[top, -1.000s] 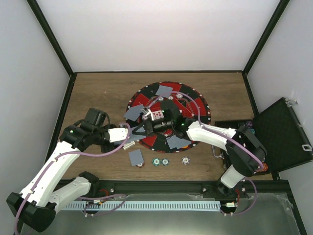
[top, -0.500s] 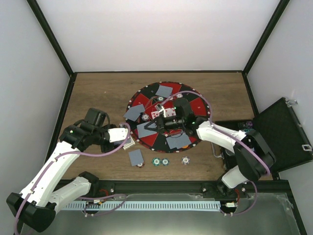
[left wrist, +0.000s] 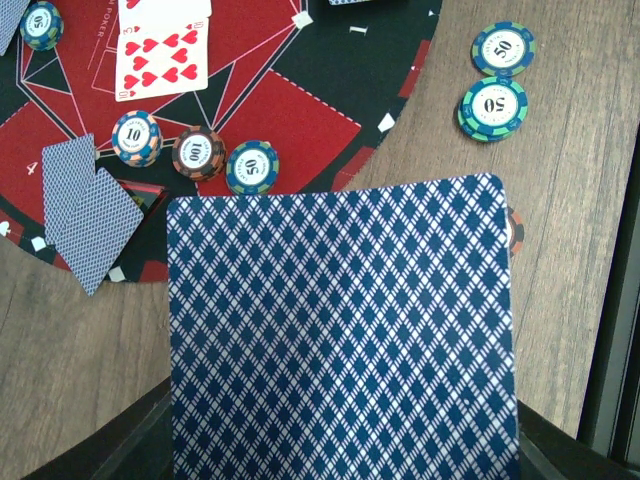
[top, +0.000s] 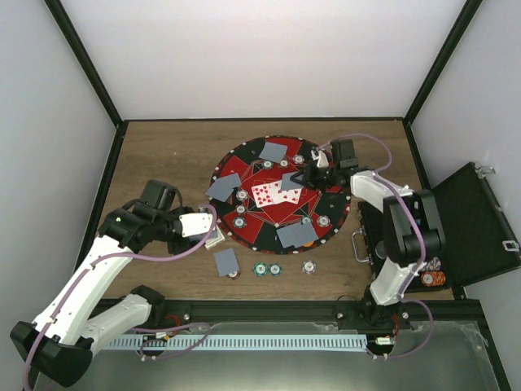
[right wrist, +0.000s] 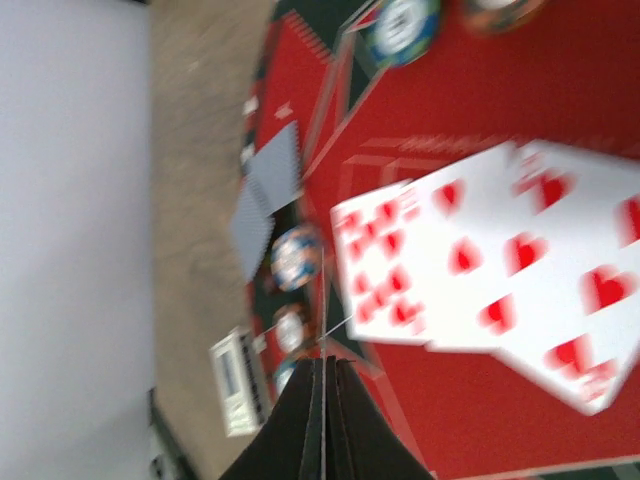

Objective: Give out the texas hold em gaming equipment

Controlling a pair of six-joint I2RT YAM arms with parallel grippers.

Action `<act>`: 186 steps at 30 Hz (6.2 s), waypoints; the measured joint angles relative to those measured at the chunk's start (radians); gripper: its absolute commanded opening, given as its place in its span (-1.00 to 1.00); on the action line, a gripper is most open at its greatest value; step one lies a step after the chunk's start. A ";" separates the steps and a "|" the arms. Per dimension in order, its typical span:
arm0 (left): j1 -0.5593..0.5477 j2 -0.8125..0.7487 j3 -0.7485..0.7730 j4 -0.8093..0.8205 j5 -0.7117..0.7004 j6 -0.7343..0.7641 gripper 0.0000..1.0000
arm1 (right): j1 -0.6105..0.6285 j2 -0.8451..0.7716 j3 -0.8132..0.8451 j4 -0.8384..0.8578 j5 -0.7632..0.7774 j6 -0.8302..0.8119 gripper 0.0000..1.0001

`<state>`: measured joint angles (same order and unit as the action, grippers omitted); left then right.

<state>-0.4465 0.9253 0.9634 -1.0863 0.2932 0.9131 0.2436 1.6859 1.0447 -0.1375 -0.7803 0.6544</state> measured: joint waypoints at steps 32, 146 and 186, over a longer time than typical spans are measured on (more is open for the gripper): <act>0.000 -0.009 0.000 0.000 0.004 0.000 -0.90 | -0.068 0.225 0.363 -0.439 0.640 -0.222 0.47; 0.000 0.022 -0.006 0.025 0.003 0.000 -0.90 | 0.357 -0.303 -0.197 0.146 -0.002 0.240 -0.99; 0.000 0.080 -0.273 0.186 -0.076 -0.016 -0.92 | -0.118 0.092 0.021 -0.218 0.389 -0.173 0.55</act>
<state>-0.4465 1.0054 0.6907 -0.9001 0.2176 0.8974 0.1257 1.7775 1.0657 -0.3553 -0.3912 0.4812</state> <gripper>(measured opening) 0.605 0.707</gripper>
